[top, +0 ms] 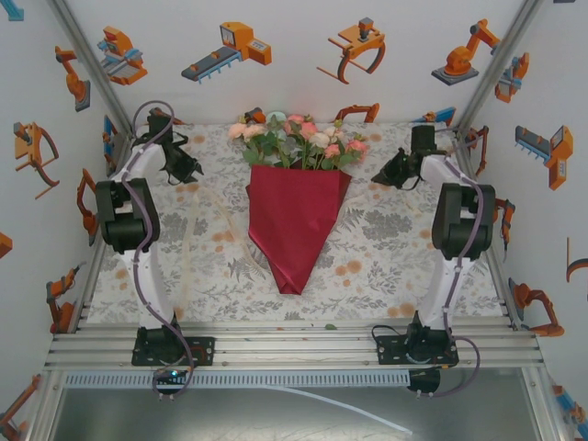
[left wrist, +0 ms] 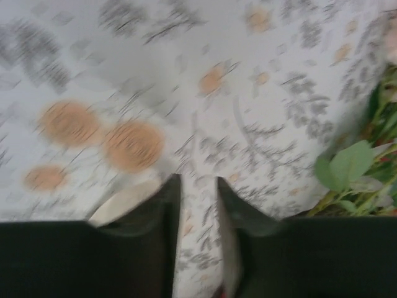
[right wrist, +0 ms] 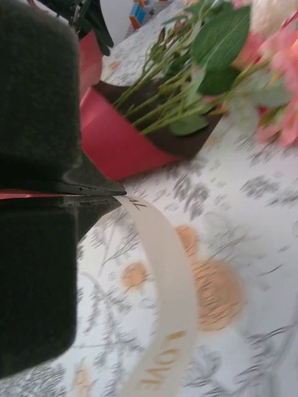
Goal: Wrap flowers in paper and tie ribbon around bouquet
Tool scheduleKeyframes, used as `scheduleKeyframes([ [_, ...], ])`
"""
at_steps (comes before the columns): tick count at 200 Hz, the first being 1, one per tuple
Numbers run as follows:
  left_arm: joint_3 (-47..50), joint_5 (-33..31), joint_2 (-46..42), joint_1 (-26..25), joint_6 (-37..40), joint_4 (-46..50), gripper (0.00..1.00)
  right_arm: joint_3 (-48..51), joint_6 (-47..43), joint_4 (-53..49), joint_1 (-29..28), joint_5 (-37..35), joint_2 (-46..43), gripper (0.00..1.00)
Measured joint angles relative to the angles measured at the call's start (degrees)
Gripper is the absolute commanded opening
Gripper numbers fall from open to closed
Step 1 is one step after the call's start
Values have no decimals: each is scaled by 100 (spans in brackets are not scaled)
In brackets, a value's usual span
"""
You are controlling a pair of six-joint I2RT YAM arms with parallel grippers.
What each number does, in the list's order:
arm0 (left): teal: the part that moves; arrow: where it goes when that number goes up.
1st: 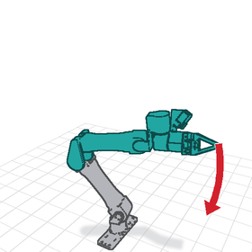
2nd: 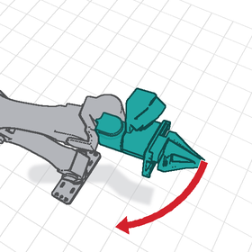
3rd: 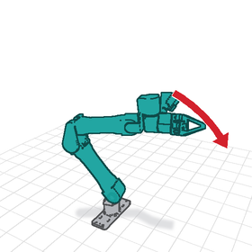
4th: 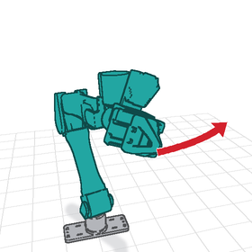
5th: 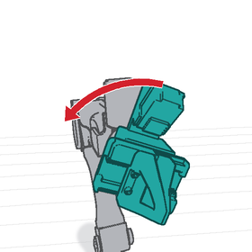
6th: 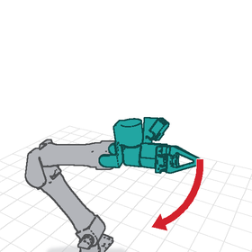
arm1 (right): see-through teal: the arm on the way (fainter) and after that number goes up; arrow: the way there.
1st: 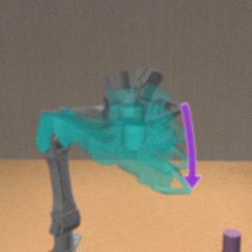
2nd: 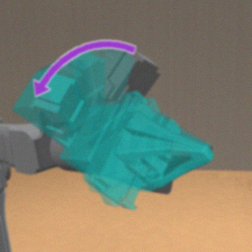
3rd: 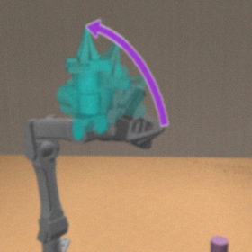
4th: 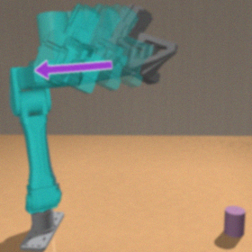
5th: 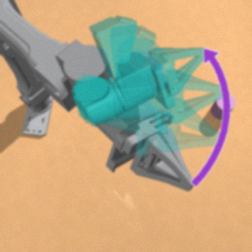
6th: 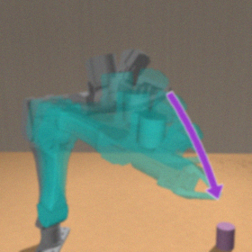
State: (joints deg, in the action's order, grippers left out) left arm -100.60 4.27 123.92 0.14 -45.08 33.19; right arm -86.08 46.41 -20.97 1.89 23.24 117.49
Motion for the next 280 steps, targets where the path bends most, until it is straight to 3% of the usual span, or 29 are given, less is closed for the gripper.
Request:
scheduleKeyframes([
  [20,385,-516,-555,-140,-85,638,59,544,-9,-2,0,13,-308,0],
  [64,553,-732,-916,-706,-369,1231,61,951,-48,17,-31,20,-533,0],
  [97,343,-885,-540,-754,-787,1484,61,955,-83,35,-72,33,-546,0],
  [154,-1062,-1054,422,-708,-1537,1779,59,977,-149,33,-92,31,-651,0],
  [189,-2031,-1248,1086,-713,-1582,2319,55,977,-177,26,-92,28,-673,0],
  [226,-2369,-1344,1410,-710,-1543,2778,54,975,-214,26,-92,28,-673,0],
  [252,-2511,-1325,1541,-699,-1497,2940,39,975,-232,22,-92,28,-673,0],
  [280,-2785,-1235,1818,-678,-1346,2918,1,964,-234,-44,-92,31,-673,0],
])
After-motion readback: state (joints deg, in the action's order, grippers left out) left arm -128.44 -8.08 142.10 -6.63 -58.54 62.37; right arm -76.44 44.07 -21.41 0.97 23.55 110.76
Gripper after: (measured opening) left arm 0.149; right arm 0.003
